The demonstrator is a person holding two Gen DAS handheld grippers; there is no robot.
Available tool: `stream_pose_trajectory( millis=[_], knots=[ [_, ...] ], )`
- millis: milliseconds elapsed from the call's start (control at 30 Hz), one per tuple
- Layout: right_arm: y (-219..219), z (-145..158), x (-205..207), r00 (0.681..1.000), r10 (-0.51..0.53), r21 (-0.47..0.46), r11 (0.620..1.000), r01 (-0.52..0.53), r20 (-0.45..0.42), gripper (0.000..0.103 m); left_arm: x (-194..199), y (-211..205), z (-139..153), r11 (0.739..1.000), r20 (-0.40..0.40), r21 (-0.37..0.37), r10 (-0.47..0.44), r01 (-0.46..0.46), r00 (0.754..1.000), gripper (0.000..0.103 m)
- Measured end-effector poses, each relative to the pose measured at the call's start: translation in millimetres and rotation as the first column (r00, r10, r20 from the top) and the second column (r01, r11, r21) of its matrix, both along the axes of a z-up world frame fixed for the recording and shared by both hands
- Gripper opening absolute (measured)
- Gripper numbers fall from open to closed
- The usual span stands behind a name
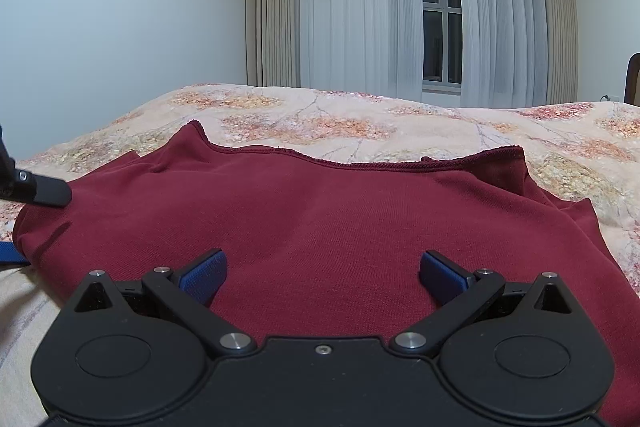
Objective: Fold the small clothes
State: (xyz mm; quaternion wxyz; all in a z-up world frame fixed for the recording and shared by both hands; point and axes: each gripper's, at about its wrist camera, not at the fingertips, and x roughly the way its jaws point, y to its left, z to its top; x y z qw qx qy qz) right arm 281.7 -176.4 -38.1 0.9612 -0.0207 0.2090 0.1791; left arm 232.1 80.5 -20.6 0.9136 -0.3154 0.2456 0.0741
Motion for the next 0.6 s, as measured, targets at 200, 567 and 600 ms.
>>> stream_pose_trajectory(
  millis=[200,567,600],
  knots=[
    [0.6,-0.2,-0.1,1.0,0.0,0.001,1.0,0.0,0.001,0.103,-2.5,7.3,1.2,1.0,-0.005,-0.016,0.017,-0.017,1.0,0.086],
    [0.5,-0.2,-0.1,1.0,0.0,0.001,1.0,0.0,0.0,0.103,1.4,1.1,5.0,1.0,-0.037,-0.014,0.012,-0.013,0.999,0.086],
    [0.5,-0.3,-0.2,1.0,0.0,0.002,1.0,0.0,0.0,0.103,2.5,1.6,5.4,1.0,-0.038,-0.016,0.014,-0.014,0.999,0.086]
  ],
)
